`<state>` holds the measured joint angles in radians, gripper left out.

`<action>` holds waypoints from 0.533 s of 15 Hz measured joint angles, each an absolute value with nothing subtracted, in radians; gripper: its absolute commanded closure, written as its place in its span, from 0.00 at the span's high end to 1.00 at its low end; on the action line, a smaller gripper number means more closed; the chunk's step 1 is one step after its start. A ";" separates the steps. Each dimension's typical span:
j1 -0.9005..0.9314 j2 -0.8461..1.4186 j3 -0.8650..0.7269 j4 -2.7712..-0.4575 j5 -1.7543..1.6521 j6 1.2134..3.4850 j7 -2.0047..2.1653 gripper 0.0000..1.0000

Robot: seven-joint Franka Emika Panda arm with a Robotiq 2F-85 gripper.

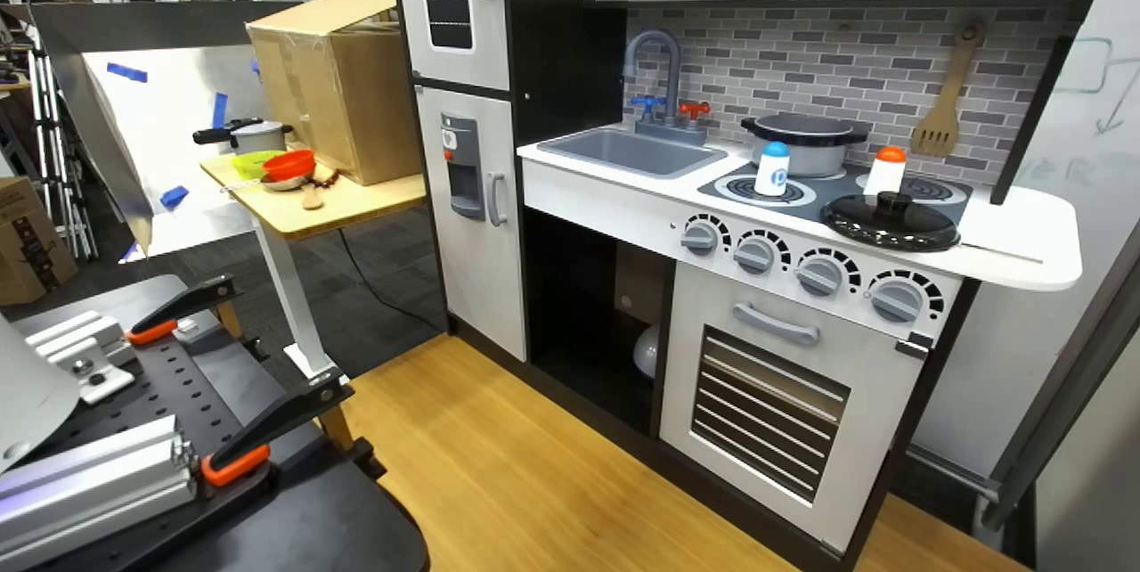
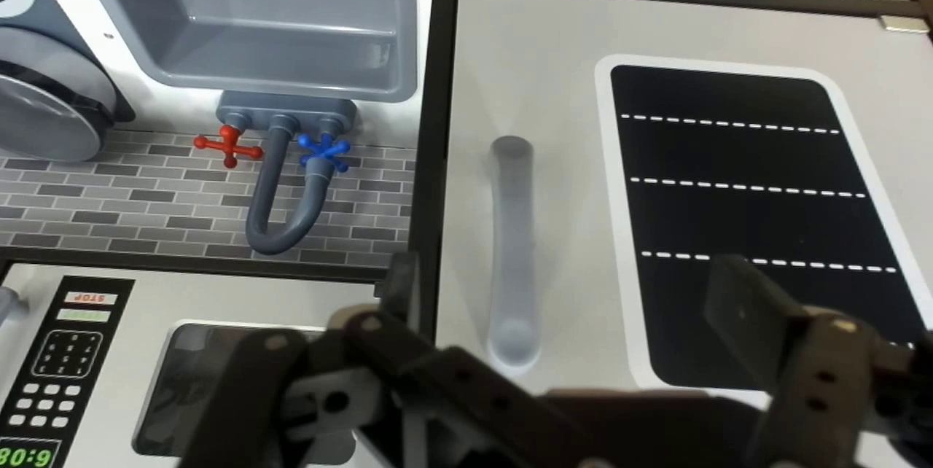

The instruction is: Close the open drawer and then open it again.

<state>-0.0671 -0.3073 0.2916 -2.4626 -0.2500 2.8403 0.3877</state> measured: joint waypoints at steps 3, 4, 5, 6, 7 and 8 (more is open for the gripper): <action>-0.001 -0.308 0.244 -2.463 -0.166 2.840 0.286 1.00; 0.019 -0.309 0.230 -2.463 -0.145 2.839 0.253 1.00; 0.033 -0.309 0.218 -2.464 -0.134 2.839 0.228 1.00; 0.040 -0.309 0.210 -2.464 -0.131 2.838 0.210 1.00; 0.041 -0.309 0.203 -2.465 -0.131 2.837 0.198 1.00; 0.041 -0.309 0.197 -2.466 -0.131 2.836 0.189 1.00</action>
<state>0.0409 -0.3091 0.1974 -2.4664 -0.1313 2.8359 0.1891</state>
